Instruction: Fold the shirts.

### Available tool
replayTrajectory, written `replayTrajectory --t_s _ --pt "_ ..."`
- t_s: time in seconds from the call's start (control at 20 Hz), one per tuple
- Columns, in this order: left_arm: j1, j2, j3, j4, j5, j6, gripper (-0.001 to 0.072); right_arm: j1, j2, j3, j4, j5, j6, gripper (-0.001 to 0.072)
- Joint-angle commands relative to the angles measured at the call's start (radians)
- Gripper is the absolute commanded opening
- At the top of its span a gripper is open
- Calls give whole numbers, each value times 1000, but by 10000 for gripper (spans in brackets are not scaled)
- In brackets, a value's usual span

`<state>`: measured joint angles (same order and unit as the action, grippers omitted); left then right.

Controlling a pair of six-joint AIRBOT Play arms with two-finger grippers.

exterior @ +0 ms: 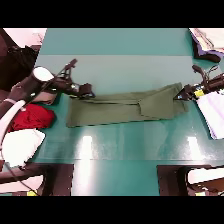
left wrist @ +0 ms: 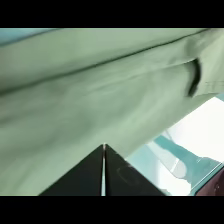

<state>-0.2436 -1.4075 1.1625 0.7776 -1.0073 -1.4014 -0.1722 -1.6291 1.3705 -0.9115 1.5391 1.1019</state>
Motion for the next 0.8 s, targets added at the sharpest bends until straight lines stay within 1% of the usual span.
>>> replayTrajectory --t_s 0.0,0.15,0.3,0.45,0.75 --pt "-133 -183 166 -12 27 2 25 66 132 2 5 5 105 16" --pt "-240 -358 343 -16 27 -6 25 167 188 59 5 48 178 16" --pt "-304 -472 455 -16 22 -14 25 280 190 178 5 68 233 16" --pt "-320 -510 472 -14 31 -42 25 376 190 267 4 50 257 16" --pt "-320 -518 472 21 30 -40 25 493 190 339 4 5 263 16"
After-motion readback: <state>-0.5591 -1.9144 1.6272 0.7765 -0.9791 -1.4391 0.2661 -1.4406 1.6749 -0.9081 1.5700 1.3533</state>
